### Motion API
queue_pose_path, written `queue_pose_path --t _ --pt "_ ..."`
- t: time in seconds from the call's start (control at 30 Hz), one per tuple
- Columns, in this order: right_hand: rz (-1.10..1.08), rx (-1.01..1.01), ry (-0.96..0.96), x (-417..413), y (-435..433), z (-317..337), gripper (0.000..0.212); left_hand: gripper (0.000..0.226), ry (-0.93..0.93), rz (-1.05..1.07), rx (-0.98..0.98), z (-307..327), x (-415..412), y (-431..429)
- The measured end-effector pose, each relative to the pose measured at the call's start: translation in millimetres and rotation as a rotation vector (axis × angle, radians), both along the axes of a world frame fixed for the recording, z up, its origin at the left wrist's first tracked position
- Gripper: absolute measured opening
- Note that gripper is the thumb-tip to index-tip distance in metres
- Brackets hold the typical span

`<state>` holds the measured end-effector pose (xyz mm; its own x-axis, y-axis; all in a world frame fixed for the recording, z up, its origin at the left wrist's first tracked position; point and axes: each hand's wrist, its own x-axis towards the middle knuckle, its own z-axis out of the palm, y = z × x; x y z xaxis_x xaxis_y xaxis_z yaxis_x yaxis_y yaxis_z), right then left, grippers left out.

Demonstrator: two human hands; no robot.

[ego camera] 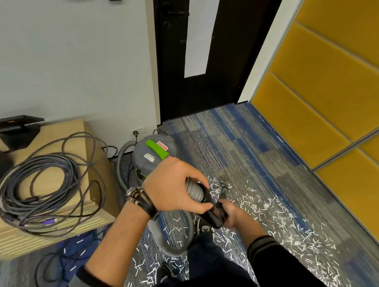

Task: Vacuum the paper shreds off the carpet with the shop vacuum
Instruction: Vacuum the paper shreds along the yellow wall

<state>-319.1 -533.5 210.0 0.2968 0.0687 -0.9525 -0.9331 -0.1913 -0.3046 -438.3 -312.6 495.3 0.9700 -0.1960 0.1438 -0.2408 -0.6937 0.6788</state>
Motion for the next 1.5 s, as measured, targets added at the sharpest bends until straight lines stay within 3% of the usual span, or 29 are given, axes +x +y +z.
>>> queue_pose_path --t 0.2,0.43,0.57,0.67,0.73,1.03,1.2,1.5 --pt "0.094 0.051 -0.027 -15 26 12 0.039 0.038 -0.03 -0.008 0.061 3 -15 -2" --pt "0.075 0.033 0.007 -30 -14 24 0.022 0.031 -0.004 -0.033 -0.123 -4 -12 -15" --pt "0.117 -0.014 -0.031 -17 -41 15 0.034 0.028 -0.041 -0.009 -0.093 -1 -12 -33" --pt "0.134 -0.006 -0.09 2 -42 5 0.066 0.023 -0.086 0.018 -0.052 8 -10 -42" --pt "0.117 0.008 -0.123 13 -42 -1 0.071 0.022 -0.088 0.028 -0.054 11 -7 -50" --pt "0.085 0.023 -0.065 7 -111 36 0.037 0.026 -0.022 -0.009 -0.076 13 16 -126" --pt "0.017 0.103 -0.101 12 -150 70 0.015 0.023 -0.103 -0.008 -0.069 19 21 -169" --pt "-0.177 0.114 -0.051 30 -205 50 0.01 0.025 -0.017 0.066 -0.026 -22 29 -220"
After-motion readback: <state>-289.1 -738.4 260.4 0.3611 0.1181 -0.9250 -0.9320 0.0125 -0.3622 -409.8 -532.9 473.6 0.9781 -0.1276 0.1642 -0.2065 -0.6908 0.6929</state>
